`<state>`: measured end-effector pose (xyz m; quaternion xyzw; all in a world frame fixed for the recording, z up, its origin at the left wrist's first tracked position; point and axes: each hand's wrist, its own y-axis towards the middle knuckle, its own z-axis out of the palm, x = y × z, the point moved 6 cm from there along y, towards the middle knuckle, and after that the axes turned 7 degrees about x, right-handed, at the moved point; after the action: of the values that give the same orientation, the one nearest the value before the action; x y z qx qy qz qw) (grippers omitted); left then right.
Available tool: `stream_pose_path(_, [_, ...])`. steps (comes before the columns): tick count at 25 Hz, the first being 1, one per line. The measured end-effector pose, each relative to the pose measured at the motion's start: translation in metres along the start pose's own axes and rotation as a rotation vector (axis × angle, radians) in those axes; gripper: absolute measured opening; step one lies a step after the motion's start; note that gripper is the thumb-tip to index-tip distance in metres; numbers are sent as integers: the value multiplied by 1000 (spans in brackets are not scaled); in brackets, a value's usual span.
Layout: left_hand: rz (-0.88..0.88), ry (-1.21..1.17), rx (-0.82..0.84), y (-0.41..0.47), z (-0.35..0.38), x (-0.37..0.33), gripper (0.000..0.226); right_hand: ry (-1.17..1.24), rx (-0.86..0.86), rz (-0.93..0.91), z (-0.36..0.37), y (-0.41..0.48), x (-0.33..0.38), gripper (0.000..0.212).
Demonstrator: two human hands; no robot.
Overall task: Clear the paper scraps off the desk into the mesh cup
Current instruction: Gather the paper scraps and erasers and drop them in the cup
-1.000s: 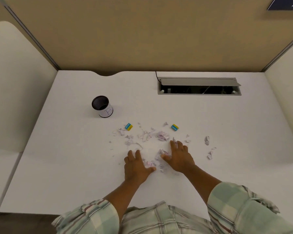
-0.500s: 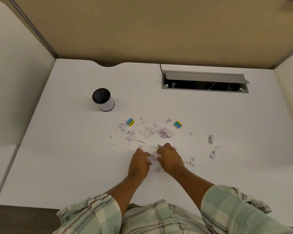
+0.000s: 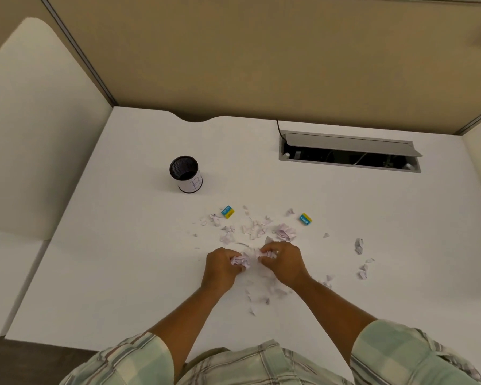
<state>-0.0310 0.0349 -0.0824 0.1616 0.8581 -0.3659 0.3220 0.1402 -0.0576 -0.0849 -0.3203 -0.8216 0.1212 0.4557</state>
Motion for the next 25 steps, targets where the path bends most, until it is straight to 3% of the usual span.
stream_pose_path(4, [-45, -79, -111, 12, -56, 5, 41, 201, -24, -32, 0, 17, 44, 18])
stream_pose_path(10, [-21, -178, -297, 42, -153, -3, 28, 216, -39, -161, 2, 71, 143, 18])
stream_pose_path(17, [-28, -309, -421, 76, -228, 16, 20, -59, -58, -319, 24, 153, 256, 23])
stream_pose_path(25, [-80, -371, -449, 94, -249, 51, 22, -435, 20, -331, 69, 201, 275, 24])
